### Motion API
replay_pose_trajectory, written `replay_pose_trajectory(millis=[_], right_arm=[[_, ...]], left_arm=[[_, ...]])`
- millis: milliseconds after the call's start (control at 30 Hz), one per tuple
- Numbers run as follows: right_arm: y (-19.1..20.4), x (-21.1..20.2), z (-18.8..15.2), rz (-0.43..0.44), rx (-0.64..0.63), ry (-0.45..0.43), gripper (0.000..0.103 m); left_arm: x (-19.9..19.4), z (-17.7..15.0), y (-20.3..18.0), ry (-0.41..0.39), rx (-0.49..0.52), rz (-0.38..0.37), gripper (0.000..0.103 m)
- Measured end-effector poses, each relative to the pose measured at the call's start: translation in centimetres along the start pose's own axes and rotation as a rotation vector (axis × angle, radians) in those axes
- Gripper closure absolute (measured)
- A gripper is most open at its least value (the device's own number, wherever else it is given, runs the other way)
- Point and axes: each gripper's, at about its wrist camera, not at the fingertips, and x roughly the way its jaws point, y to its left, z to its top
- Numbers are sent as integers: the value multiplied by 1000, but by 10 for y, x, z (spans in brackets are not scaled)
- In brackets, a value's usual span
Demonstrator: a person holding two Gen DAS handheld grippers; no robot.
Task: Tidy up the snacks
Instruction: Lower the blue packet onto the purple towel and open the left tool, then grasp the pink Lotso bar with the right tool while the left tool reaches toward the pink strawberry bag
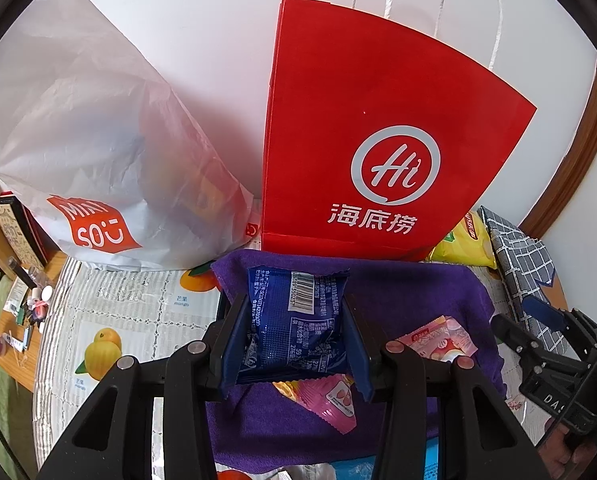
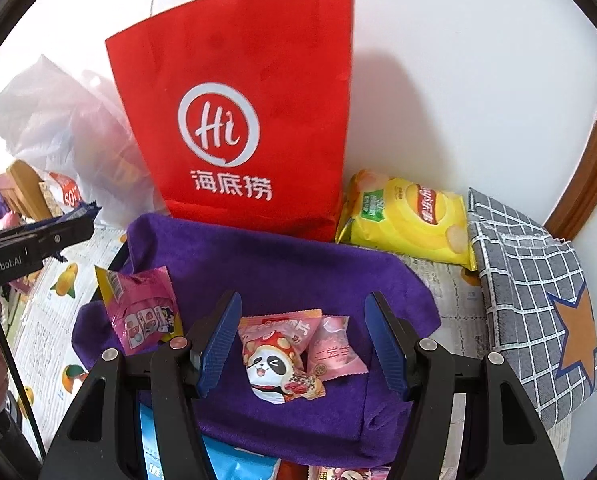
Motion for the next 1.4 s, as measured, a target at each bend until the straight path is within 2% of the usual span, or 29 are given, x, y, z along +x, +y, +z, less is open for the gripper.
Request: replay_pose_trajectory(millis=[133,367,500,733,867,1000,1100,1167,1400], right_arm=[[-10,-13,1,-56,9,-36,39],[-30,-30,3,-62,52,-75,39],[-33,-31,3,-55,69,-72,39],[-21,-35,3,-44,34,-79,39],[-16,-42,3,-35,19,-91,39],[-13,-49,3,-29,12,-104,39],[-7,-53,2,-17,5,-110,39],[-2,-58,2,-17,-10,-117,39],[14,-78,-3,9,-42,-159,35]], left_arm=[[-1,-2,-5,-3,23,0,59],[2,-12,-3,44,22,7,59],[9,-28,4,93,23,30,59],[22,-52,7,183,10,18,59],[28,-59,2,193,24,9,59],[30,-65,7,211,-17,-57,58],[28,-68,8,224,-29,-78,48],[24,-70,10,210,-34,-64,43],[-4,-83,25,173,-44,-13,42]])
